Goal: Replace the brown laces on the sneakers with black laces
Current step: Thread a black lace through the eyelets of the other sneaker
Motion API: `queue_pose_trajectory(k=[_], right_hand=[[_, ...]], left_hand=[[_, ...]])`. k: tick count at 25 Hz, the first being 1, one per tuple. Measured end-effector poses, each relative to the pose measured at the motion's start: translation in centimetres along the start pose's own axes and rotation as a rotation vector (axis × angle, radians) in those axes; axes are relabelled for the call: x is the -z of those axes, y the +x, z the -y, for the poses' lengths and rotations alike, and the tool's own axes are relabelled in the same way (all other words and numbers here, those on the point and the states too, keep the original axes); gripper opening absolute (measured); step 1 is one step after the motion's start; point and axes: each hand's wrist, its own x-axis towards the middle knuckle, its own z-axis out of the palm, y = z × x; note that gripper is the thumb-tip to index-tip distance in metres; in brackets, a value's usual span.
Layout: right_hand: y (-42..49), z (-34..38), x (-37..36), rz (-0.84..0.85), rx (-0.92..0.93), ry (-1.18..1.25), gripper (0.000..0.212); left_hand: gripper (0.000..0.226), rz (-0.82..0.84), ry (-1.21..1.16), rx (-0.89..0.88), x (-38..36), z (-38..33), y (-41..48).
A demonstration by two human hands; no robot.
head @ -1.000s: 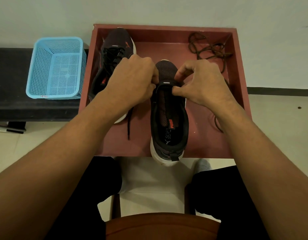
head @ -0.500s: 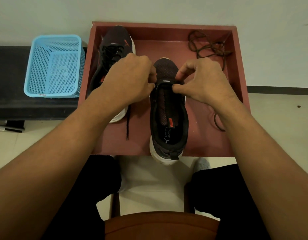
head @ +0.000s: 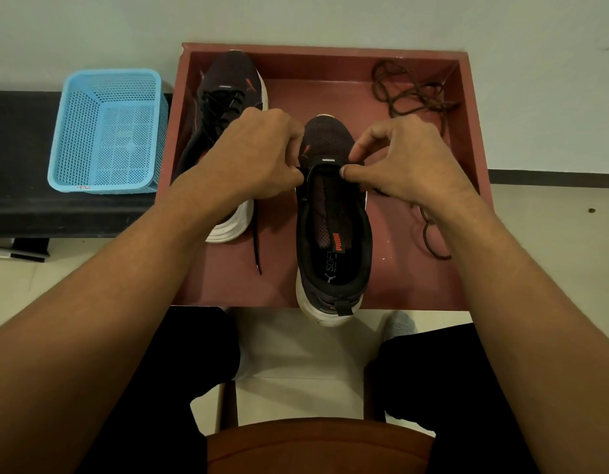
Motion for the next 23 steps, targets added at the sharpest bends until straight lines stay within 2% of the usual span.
queue_pose_trajectory(k=[1, 4, 6, 9, 18, 21, 23], right_hand=[[0.0, 0.0, 0.0, 0.009, -0.001, 0.010, 0.017], [0.1, -0.1, 0.2, 0.027, -0.017, 0.082, 0.004], [0.2, -0.3, 0.4, 0.030, -0.027, 0.130, 0.013], [0.4, -0.8, 0.9, 0.076, -0.004, 0.070, 0.027], [0.5, -1.1, 1.3, 0.113, 0.057, -0.024, 0.027], [0.6, -1.1, 1.2, 0.100, 0.048, -0.002, 0.028], [0.7, -1.2, 1.2, 0.099, 0.054, 0.013, 0.026]], left_hand=[[0.007, 0.008, -0.007, -0.011, 0.0, 0.1, 0.0], [0.015, 0.026, -0.023, -0.032, 0.0, 0.0, 0.0], [0.011, -0.001, -0.038, -0.035, 0.0, 0.1, 0.1], [0.004, -0.032, -0.052, -0.016, -0.2, 0.2, 0.1], [0.011, -0.030, -0.059, 0.021, -0.2, 0.3, 0.1], [0.003, 0.025, -0.083, -0.003, 0.2, 0.5, 0.2], [0.010, 0.055, -0.094, -0.005, 0.3, 0.6, 0.2]])
